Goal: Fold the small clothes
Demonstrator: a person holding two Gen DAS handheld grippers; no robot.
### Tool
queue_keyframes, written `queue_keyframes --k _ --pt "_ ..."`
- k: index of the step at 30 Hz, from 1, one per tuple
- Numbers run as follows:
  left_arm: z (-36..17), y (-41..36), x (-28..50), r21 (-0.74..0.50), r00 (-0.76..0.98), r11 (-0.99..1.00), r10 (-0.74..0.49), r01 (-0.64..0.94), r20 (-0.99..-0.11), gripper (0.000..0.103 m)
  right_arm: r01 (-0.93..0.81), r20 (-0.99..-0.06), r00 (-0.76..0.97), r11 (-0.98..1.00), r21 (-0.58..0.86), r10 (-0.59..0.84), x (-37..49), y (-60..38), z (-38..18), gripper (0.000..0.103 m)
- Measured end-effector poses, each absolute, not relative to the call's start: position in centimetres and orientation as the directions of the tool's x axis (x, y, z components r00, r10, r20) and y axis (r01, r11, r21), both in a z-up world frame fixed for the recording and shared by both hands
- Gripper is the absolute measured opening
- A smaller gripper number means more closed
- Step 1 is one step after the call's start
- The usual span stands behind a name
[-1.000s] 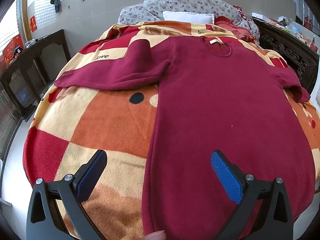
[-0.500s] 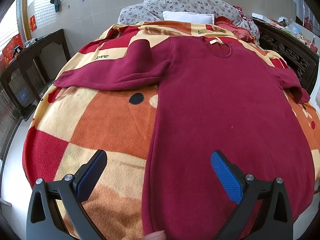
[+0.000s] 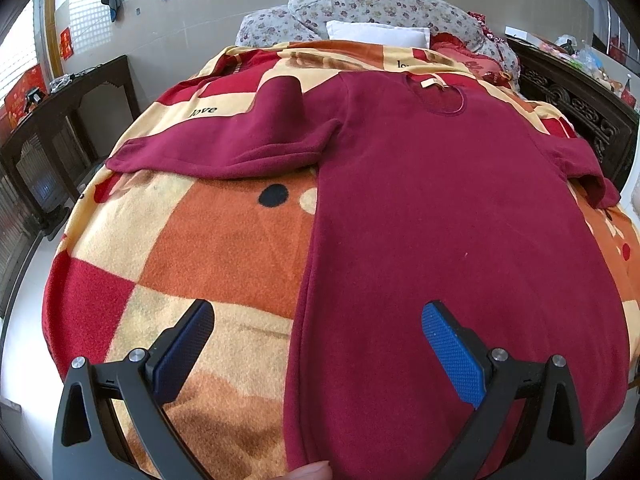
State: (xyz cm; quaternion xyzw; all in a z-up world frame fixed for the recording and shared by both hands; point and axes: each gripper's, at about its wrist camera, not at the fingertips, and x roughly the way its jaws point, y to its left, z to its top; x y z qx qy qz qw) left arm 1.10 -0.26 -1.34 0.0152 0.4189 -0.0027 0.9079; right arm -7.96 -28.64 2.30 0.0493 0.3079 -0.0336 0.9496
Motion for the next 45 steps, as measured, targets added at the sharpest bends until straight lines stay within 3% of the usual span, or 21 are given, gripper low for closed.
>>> queue_keyframes --k 45 --pt "-2.2 0.7 1.7 0.013 0.635 1.000 0.003 0.011 -0.772 0.103 0.100 -0.593 0.805 0.991 0.094 -0.025 -7.9 -29.0 1.8 0.103"
